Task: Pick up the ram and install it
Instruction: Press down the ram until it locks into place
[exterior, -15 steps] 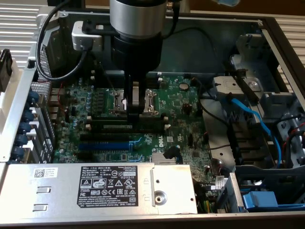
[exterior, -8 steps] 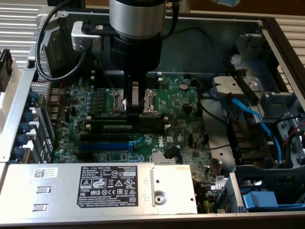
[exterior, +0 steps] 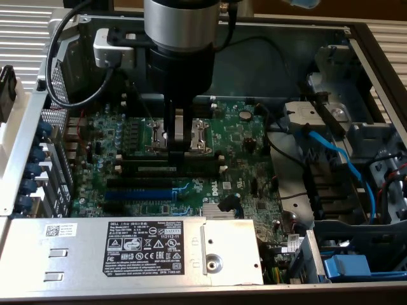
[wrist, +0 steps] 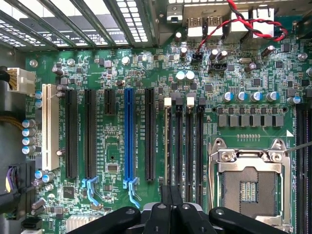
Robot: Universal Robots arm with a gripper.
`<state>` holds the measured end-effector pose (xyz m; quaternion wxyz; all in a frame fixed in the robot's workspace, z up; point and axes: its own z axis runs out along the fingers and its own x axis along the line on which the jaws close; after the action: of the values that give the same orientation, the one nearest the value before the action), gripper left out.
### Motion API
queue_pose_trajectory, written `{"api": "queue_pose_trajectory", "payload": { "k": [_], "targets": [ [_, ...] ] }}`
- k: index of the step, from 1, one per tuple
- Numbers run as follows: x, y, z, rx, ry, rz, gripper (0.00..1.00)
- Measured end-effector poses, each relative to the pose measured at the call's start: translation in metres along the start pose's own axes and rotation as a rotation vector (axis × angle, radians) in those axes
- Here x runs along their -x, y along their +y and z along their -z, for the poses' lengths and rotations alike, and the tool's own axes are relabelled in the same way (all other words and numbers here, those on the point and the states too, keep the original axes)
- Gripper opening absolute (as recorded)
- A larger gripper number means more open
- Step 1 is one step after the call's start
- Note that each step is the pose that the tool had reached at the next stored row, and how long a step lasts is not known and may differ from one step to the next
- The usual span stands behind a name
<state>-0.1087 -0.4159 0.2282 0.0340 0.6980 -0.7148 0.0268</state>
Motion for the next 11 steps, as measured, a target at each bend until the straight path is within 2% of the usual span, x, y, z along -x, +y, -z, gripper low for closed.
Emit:
{"api": "queue_pose_trajectory", "payload": {
  "k": [11],
  "targets": [
    [0.0002,0.0,-0.0022,-0.0025,-0.0004,0.001,0.1]
  ]
}}
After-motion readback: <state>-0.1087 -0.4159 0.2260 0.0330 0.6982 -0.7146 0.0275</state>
